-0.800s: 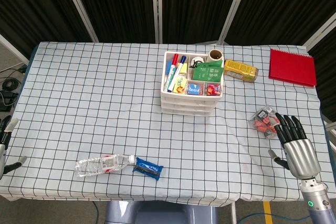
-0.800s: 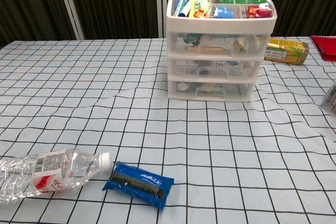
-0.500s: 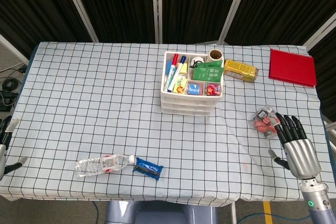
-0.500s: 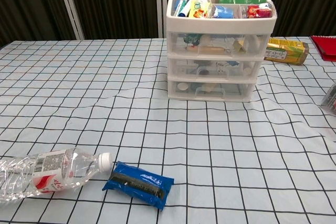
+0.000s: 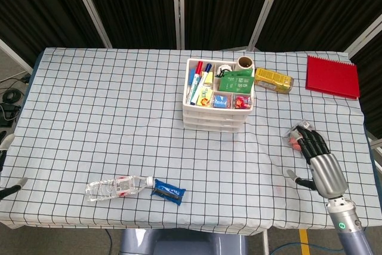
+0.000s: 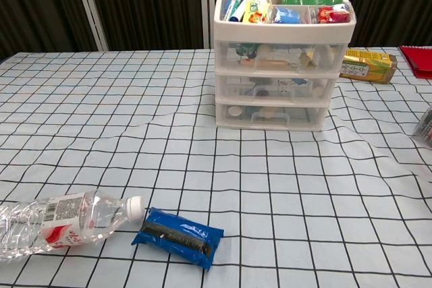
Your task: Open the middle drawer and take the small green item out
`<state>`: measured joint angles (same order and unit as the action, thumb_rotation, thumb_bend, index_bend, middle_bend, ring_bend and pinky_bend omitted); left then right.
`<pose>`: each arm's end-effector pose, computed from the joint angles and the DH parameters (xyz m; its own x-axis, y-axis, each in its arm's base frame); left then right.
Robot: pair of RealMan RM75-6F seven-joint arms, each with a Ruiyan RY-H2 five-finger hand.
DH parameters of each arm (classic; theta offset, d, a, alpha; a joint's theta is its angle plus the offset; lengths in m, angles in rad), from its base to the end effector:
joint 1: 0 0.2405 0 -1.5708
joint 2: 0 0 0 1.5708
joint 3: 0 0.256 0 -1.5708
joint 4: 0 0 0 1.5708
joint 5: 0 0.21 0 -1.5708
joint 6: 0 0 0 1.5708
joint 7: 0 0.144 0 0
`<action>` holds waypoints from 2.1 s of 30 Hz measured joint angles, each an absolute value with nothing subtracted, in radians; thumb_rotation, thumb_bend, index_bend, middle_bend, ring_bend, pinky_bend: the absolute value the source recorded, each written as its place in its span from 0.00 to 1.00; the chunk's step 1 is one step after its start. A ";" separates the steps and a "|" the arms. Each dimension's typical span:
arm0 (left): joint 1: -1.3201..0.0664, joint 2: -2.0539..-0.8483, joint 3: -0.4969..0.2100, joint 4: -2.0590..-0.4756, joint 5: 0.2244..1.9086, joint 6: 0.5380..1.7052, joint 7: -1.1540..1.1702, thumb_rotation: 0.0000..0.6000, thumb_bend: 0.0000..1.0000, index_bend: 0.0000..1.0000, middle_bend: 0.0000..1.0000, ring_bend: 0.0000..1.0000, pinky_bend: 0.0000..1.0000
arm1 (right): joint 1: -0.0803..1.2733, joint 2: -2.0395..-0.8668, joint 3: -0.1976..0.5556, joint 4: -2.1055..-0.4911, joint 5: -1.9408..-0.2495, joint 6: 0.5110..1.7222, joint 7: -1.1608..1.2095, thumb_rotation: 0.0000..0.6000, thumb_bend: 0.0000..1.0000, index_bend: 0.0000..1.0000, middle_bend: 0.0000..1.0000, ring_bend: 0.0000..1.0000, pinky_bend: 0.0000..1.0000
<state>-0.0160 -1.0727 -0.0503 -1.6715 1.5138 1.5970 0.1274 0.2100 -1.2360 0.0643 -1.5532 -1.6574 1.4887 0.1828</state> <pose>-0.3062 0.1588 0.1824 0.4999 -0.0769 0.8627 0.8661 0.0473 -0.4976 -0.2641 -0.2168 0.1213 0.1791 0.0048 0.9838 -0.9432 -0.2834 0.1731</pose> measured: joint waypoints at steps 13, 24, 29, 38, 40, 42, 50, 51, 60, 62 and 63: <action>-0.007 -1.053 -0.048 -1.674 1.535 1.616 0.075 1.00 0.05 0.00 0.00 0.00 0.00 | 0.358 -1.264 0.132 -1.877 -1.471 1.186 0.694 1.00 0.49 0.03 0.96 0.93 0.80; -0.001 -1.042 -0.050 -1.674 1.539 1.627 0.044 1.00 0.05 0.00 0.00 0.00 0.00 | 0.476 -1.377 0.212 -1.928 -1.228 0.999 0.814 1.00 0.57 0.02 0.96 0.94 0.80; -0.002 -1.036 -0.055 -1.672 1.526 1.621 0.027 1.00 0.05 0.00 0.00 0.00 0.00 | 0.503 -1.481 0.245 -1.854 -1.139 0.986 0.797 1.00 0.57 0.02 0.96 0.94 0.80; -0.001 -1.031 -0.060 -1.671 1.517 1.621 0.019 1.00 0.05 0.00 0.00 0.00 0.00 | 0.535 -1.640 0.305 -1.707 -1.040 0.984 0.739 1.00 0.56 0.03 0.96 0.94 0.80; 0.001 -1.030 -0.060 -1.671 1.517 1.623 0.017 1.00 0.05 0.00 0.00 0.00 0.00 | 0.538 -1.659 0.313 -1.690 -1.033 0.983 0.729 1.00 0.56 0.03 0.96 0.94 0.80; 0.001 -1.029 -0.060 -1.671 1.517 1.623 0.015 1.00 0.05 0.00 0.00 0.00 0.00 | 0.539 -1.673 0.319 -1.676 -1.030 0.984 0.721 1.00 0.56 0.03 0.96 0.94 0.80; 0.001 -1.026 -0.062 -1.671 1.512 1.618 0.010 1.00 0.05 0.00 0.00 0.00 0.00 | 0.543 -1.711 0.345 -1.648 -1.024 0.970 0.702 1.00 0.56 0.03 0.96 0.94 0.80; 0.001 -1.026 -0.062 -1.671 1.510 1.618 0.008 1.00 0.05 0.00 0.00 0.00 0.00 | 0.544 -1.716 0.348 -1.645 -1.024 0.970 0.699 1.00 0.56 0.03 0.96 0.94 0.80; 0.007 -1.016 -0.069 -1.671 1.498 1.624 -0.016 1.00 0.05 0.00 0.00 0.00 0.00 | 0.551 -1.747 0.366 -1.621 -1.013 0.954 0.676 1.00 0.56 0.04 0.96 0.94 0.80; 0.008 -1.015 -0.069 -1.670 1.501 1.628 -0.019 1.00 0.05 0.00 0.00 0.00 0.00 | 0.553 -1.754 0.373 -1.612 -1.010 0.947 0.674 1.00 0.56 0.04 0.96 0.94 0.80; 0.009 -1.015 -0.069 -1.670 1.501 1.629 -0.020 1.00 0.05 0.00 0.00 0.00 0.00 | 0.554 -1.756 0.375 -1.608 -1.009 0.945 0.673 1.00 0.56 0.05 0.96 0.94 0.80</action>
<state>0.0094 -1.0145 -0.0687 -1.6704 1.5015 1.6289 -0.0201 0.5537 -1.7562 0.3754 -1.6079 -1.0092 0.9453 0.6728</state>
